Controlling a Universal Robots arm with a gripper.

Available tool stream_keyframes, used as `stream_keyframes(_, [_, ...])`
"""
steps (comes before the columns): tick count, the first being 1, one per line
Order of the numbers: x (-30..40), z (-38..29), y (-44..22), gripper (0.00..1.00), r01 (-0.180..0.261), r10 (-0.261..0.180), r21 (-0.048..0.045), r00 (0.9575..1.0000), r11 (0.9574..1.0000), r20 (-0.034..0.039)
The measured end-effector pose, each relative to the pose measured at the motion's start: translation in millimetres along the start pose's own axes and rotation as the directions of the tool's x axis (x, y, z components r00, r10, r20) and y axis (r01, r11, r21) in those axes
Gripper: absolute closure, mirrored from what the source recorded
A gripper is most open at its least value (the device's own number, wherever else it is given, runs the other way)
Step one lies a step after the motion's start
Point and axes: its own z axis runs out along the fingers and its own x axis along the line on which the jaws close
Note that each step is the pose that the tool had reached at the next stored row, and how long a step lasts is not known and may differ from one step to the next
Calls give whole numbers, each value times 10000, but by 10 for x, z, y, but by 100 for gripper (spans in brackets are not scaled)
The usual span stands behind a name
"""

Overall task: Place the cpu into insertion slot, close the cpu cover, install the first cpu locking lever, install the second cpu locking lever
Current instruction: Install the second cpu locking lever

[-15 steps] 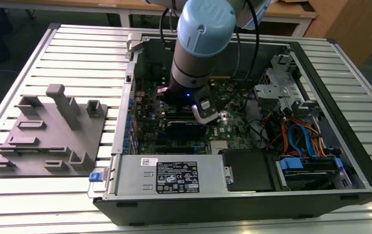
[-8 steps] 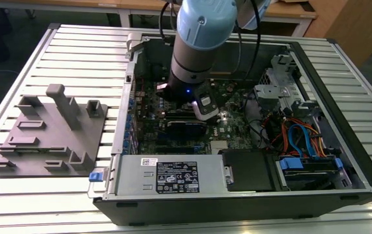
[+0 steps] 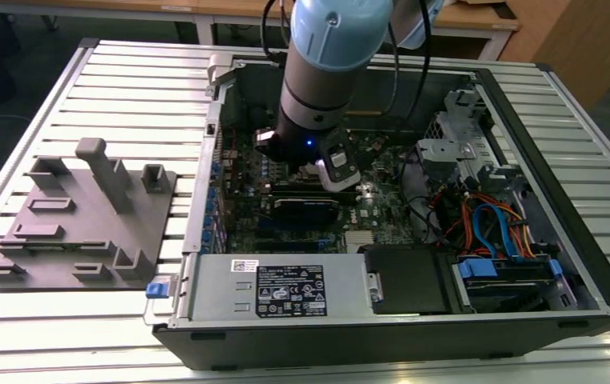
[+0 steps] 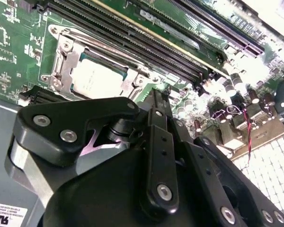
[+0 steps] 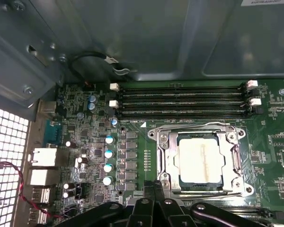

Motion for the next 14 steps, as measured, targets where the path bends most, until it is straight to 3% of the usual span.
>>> stream_keyframes(14, [0, -1, 0, 90, 6, -6, -73, 10000, 10000, -3])
